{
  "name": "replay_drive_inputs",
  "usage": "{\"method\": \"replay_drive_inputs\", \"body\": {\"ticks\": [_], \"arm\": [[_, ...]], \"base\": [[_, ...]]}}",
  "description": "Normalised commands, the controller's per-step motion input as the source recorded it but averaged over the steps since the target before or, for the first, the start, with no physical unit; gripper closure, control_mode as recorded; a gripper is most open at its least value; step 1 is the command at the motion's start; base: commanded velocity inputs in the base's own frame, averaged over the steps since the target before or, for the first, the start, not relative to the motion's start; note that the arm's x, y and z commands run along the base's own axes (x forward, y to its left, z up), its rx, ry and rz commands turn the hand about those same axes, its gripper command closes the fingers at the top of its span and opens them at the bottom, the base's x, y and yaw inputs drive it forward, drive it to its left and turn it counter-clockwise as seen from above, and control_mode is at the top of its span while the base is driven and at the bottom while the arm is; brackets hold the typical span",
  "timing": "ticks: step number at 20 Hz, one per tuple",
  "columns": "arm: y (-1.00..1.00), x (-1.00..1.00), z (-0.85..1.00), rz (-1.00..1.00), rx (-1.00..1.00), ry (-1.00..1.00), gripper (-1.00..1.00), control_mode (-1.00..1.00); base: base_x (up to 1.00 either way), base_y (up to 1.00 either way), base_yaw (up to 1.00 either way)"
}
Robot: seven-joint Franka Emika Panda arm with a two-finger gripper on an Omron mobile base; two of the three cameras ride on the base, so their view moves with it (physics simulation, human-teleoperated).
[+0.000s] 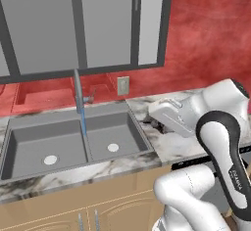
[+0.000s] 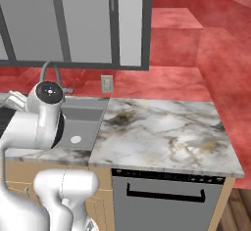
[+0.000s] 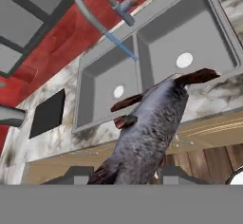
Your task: Take the fish out of the fridge, briefly rinse it in the sink, and place it on the tray next to the sink.
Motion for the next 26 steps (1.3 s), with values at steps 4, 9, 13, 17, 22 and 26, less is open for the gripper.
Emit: {"method": "replay_drive_inputs", "body": {"ticks": [4,9,13,17,22,26], "arm": [[-0.18,0.34,-0.10,0.34,0.19,0.38,1.00,-1.00],[0.13,0.17,-0.31,0.31,0.01,0.22,1.00,-1.00],[0.36,0.21,-0.44,0.25,-0.22,0.06,1.00,-1.00],[0.19,0.29,-0.14,0.32,-0.20,0.00,1.00,-1.00],[0.03,0.20,0.00,0.41,-0.06,0.00,1.00,-1.00],[0.00,0.09,0.00,0.45,0.00,0.00,1.00,-1.00]], "base": [[0.00,0.00,0.00],[0.00,0.00,0.00],[0.00,0.00,0.00],[0.00,0.00,0.00],[0.00,0.00,0.00],[0.00,0.00,0.00]]}}
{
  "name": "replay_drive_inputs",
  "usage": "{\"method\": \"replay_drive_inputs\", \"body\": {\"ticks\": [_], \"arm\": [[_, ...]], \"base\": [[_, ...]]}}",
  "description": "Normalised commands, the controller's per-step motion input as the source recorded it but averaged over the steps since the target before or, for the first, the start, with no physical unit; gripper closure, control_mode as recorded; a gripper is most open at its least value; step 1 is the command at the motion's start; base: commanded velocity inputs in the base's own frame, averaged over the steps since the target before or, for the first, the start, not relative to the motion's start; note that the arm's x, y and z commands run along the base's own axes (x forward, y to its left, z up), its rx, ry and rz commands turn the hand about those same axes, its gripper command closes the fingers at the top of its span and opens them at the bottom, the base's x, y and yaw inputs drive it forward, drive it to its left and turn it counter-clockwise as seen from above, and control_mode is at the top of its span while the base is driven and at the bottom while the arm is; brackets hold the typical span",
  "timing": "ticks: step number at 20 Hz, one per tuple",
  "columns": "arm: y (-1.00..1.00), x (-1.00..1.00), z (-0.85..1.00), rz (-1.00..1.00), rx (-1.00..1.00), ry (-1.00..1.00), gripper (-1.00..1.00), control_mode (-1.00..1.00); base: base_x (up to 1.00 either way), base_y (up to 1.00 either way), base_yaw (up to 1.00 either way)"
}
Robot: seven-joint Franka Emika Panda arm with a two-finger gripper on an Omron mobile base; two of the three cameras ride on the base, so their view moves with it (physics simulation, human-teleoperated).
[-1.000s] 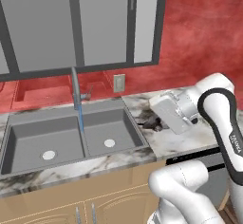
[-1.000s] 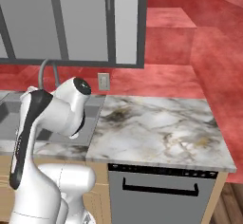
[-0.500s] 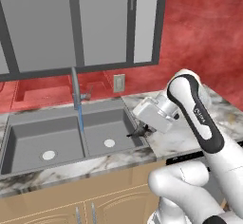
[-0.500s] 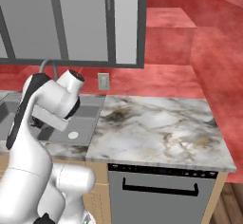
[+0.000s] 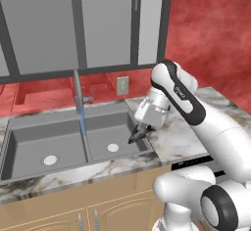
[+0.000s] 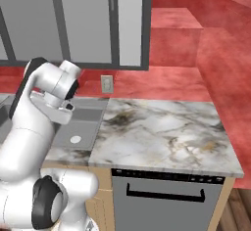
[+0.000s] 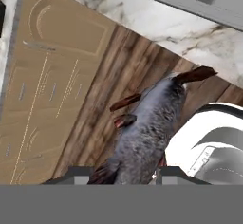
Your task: Take the fish out of the fridge, briefly rinse it in the sink, and place it on the tray next to the sink.
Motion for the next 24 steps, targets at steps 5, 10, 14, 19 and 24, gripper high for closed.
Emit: {"method": "replay_drive_inputs", "body": {"ticks": [5,10,14,19,24], "arm": [[-0.05,0.04,-0.22,0.27,0.07,-0.15,1.00,-1.00],[-0.02,0.07,-0.30,0.07,0.17,-0.15,1.00,-1.00],[0.00,0.14,0.00,0.01,0.20,-0.07,1.00,-1.00],[0.00,0.50,0.00,0.00,0.21,-0.05,1.00,-1.00],[0.00,0.97,0.00,0.00,0.10,0.05,1.00,-1.00]], "base": [[0.00,0.00,0.00],[0.00,0.00,0.00],[0.00,0.00,0.00],[0.00,0.00,0.00],[0.00,0.00,0.00]]}}
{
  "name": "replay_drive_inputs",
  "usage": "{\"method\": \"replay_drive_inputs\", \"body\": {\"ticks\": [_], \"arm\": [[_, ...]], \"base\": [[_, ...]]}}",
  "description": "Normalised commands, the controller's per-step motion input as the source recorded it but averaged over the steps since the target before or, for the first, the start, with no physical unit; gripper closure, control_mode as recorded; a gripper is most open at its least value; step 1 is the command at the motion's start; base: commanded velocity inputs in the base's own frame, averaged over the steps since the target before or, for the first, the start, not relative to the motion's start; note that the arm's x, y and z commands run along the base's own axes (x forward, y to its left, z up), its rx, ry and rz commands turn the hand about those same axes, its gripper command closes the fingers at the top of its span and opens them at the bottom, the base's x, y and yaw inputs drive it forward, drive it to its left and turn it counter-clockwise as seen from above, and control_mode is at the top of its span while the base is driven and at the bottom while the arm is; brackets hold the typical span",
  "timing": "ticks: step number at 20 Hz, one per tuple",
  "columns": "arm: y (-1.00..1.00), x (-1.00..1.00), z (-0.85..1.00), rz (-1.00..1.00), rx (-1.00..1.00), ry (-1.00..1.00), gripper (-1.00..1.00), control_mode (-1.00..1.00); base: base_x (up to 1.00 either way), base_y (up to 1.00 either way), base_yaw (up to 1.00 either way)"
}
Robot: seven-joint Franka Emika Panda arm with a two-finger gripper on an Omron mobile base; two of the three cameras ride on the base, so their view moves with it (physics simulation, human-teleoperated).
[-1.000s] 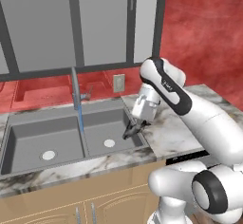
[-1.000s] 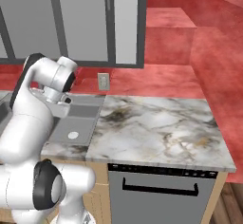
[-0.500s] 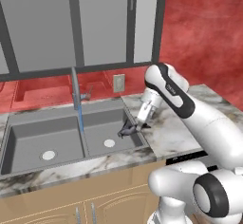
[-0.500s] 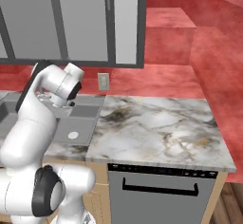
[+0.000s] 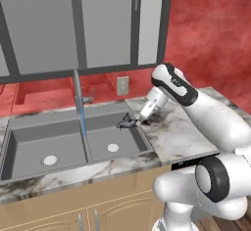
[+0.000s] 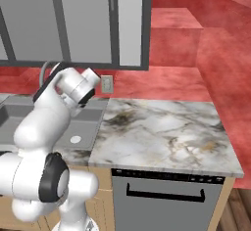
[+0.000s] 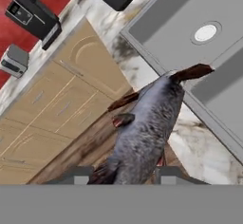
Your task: Take the fish out of the fridge, briefly rinse it in the sink, and place it on the tray next to the sink.
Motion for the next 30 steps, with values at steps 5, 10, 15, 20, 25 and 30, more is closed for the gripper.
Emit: {"method": "replay_drive_inputs", "body": {"ticks": [5,10,15,20,25,30], "arm": [[0.15,1.00,0.00,0.00,0.04,0.20,1.00,-1.00],[0.57,0.99,-0.03,0.05,0.00,0.27,1.00,-1.00],[0.61,0.63,-0.19,0.12,0.00,0.24,1.00,-1.00],[0.31,0.11,-0.43,0.15,0.00,0.08,1.00,-1.00],[0.08,0.05,-0.25,0.03,0.00,0.03,1.00,-1.00],[0.21,0.41,-0.11,0.01,0.00,0.00,1.00,-1.00]], "base": [[0.00,0.00,0.00],[0.00,0.00,0.00],[0.00,0.00,0.00],[0.00,0.00,0.00],[0.00,0.00,0.00],[0.00,0.00,0.00]]}}
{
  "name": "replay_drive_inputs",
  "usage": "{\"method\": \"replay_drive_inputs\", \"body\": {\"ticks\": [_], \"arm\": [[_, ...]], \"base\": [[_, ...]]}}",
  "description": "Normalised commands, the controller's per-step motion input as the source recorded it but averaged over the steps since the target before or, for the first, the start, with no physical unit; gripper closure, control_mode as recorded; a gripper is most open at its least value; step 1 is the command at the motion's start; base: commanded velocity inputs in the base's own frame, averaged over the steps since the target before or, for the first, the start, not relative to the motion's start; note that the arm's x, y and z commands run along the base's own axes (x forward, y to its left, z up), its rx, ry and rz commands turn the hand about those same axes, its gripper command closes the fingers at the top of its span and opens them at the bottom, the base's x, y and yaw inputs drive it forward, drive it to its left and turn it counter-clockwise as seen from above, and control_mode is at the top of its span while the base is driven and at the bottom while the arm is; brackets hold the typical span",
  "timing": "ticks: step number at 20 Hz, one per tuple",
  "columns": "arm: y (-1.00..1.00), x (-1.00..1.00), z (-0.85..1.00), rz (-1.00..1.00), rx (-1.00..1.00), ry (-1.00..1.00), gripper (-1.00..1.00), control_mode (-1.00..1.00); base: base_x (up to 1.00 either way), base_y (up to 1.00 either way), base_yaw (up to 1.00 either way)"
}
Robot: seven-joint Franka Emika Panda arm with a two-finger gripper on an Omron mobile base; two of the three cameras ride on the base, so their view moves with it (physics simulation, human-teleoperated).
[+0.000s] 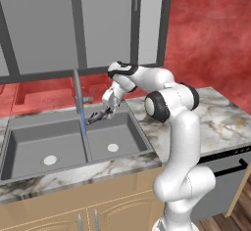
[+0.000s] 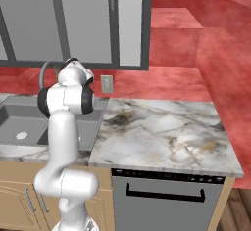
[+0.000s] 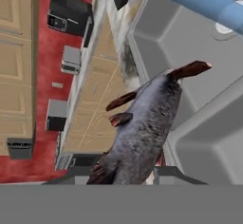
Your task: Take the fish out of the fridge, briefly rinse it in the sink, and place it on the tray next to the sink.
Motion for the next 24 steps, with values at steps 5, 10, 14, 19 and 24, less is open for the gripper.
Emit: {"method": "replay_drive_inputs", "body": {"ticks": [5,10,14,19,24], "arm": [[0.33,0.64,-0.04,0.00,0.00,0.00,1.00,-1.00],[0.15,0.52,-0.10,0.00,0.00,0.03,1.00,-1.00],[0.00,0.31,-0.12,0.00,0.00,0.01,1.00,-1.00],[0.00,0.37,-0.28,0.00,-0.03,0.02,1.00,-1.00],[0.23,-0.20,-0.02,0.00,0.01,0.11,1.00,-1.00]], "base": [[0.00,0.00,0.00],[0.00,0.00,0.00],[0.00,0.00,0.00],[0.00,0.00,0.00],[0.00,0.00,0.00]]}}
